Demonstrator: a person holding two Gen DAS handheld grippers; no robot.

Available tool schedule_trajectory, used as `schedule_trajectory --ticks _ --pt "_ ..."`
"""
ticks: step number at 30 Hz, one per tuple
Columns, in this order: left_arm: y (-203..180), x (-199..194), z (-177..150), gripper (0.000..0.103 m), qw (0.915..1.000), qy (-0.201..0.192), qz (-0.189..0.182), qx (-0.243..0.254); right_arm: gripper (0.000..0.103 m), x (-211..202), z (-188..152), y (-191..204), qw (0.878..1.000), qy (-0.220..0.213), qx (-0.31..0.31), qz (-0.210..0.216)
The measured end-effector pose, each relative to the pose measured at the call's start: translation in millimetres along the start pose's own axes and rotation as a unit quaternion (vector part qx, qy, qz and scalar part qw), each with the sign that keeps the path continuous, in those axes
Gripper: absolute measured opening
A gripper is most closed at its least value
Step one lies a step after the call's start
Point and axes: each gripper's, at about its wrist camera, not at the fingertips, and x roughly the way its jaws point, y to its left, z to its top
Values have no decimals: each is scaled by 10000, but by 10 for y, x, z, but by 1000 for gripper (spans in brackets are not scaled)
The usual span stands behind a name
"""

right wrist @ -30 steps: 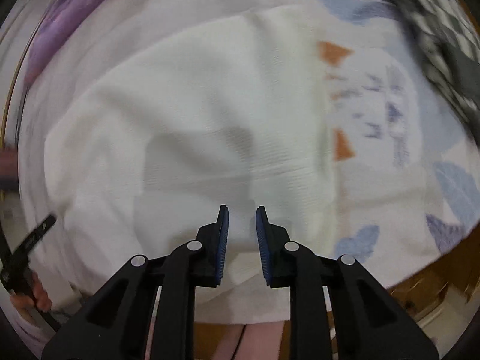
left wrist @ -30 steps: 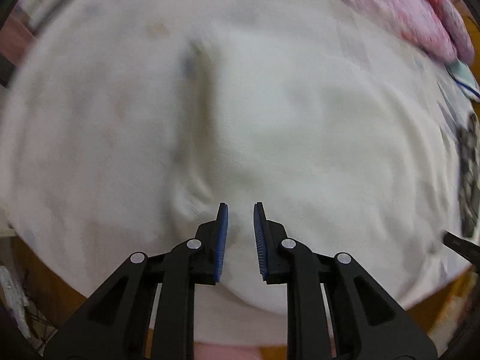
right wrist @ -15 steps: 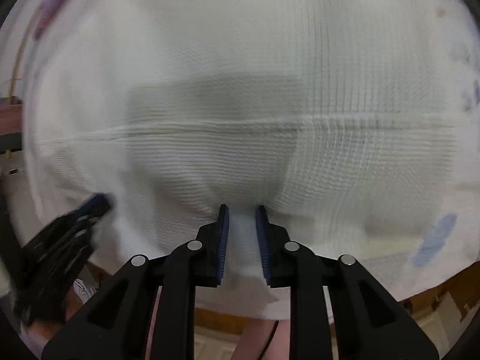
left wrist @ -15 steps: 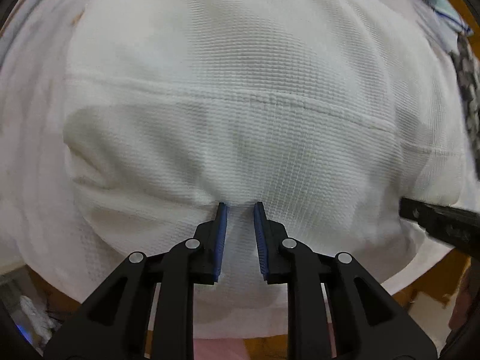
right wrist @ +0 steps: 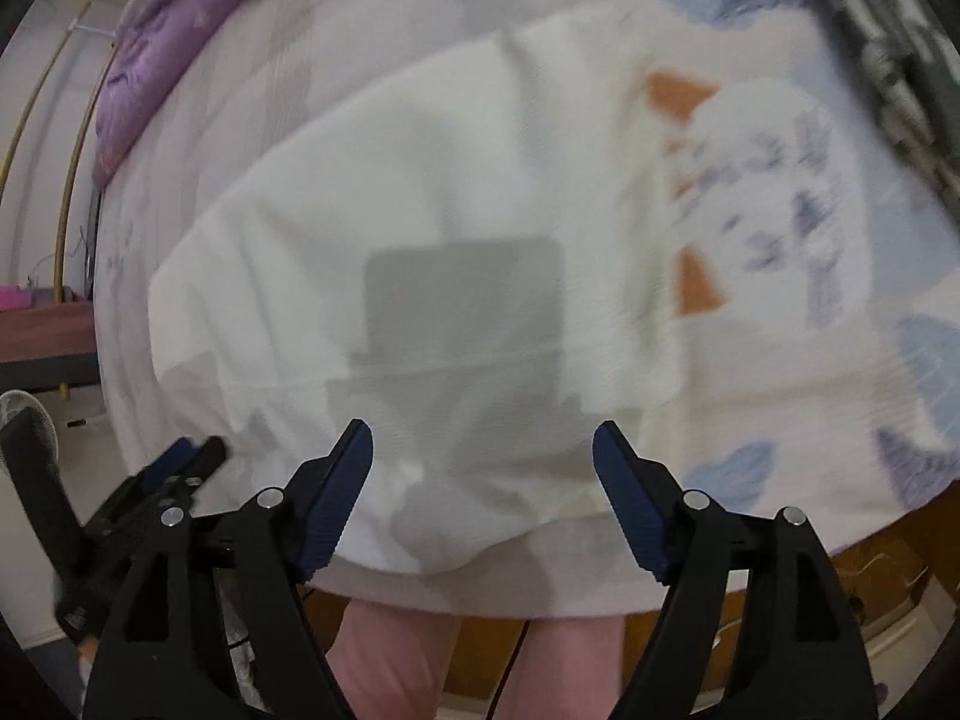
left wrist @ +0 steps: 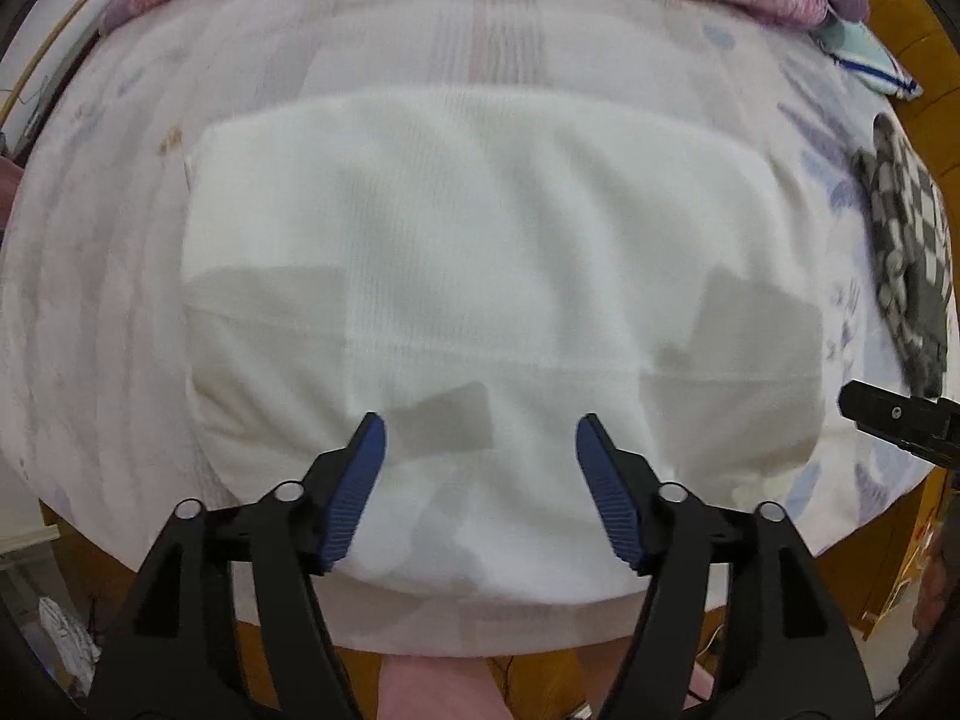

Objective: Fold large clothes
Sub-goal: 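Grasp the folded jacket edge with the right tool and lift it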

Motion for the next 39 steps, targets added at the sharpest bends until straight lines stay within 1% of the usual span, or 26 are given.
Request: schedule_trajectory --ticks 2,3,5,6,9,11,13,16,18,20,21,22,25,26,27,28,29,30,32,33,34,35,36,37,38,39 --pt "-5 -106 122 72 10000 -88 38 -17 88 -53 197 -219 9997 -185 -66 -160" --pt "119 -191 183 73 9999 -124 55 -15 88 -117 279 -376 9995 -232 -85 -186" --pt "20 -236 238 76 9998 -183 99 16 88 -114 397 -550 9995 -258 -105 -167" --pt "40 -314 217 78 9998 -193 87 25 88 -95 452 -639 9995 -260 -97 -175" --pt "-100 -328 246 82 9999 -79 -10 100 89 -26 650 -873 9994 -306 -101 -100" --pt "-179 -288 237 82 9997 29 -19 250 91 38 765 -1016 9994 -305 -98 164" --pt "-269 -234 218 82 9990 122 39 418 91 230 917 -1007 9989 -222 -86 400" --pt "-325 -142 200 82 9983 211 31 549 91 461 1024 -1088 9976 -45 24 689" --pt "-374 -60 197 82 9974 301 46 657 91 683 1090 -1149 9956 144 223 896" --pt "-400 15 212 82 9971 387 -7 661 91 824 1117 -1176 9905 226 359 1312" --pt "-398 38 218 82 9972 403 -7 634 92 902 1128 -1192 9891 263 428 1388" --pt "-401 62 230 82 9973 426 0 598 97 945 1129 -1197 9881 260 483 1434" --pt "-390 133 295 86 9975 513 8 478 97 968 1100 -1242 9842 120 625 1650" --pt "-377 151 330 86 9979 502 -20 411 97 967 1087 -1261 9816 122 671 1782" --pt "-365 152 347 86 9981 482 -11 374 97 973 1054 -1290 9760 191 756 2035" --pt "-355 159 386 86 9985 449 11 323 97 1032 1005 -1318 9614 508 918 2543" --pt "-349 161 406 86 9985 442 22 311 97 1177 912 -1292 9345 1068 1186 3182" --pt "-346 167 438 86 9986 426 33 301 97 1243 838 -1253 9277 1295 1252 3270" --pt "-343 181 512 86 9988 362 69 310 97 1242 795 -1113 9464 1148 882 2888" --pt "-344 190 549 86 9987 356 105 337 97 1238 802 -1057 9520 1152 795 2722" --pt "-349 194 587 86 9987 340 117 372 97 1233 806 -1045 9532 1170 858 2653" --pt "-355 177 644 86 9987 225 66 454 97 1222 807 -1046 9529 1193 915 2636" --pt "-354 164 673 84 9987 133 65 481 90 1198 793 -1061 9539 1232 908 2582" --pt "-350 153 711 76 9988 26 85 481 65 1177 786 -1081 9579 1255 903 2421" --pt "-343 151 765 70 9989 -36 67 465 51 1157 787 -1120 9583 1306 1039 2321" --pt "-337 162 810 56 9990 -33 20 442 44 1130 776 -1142 9526 1307 1177 2482"
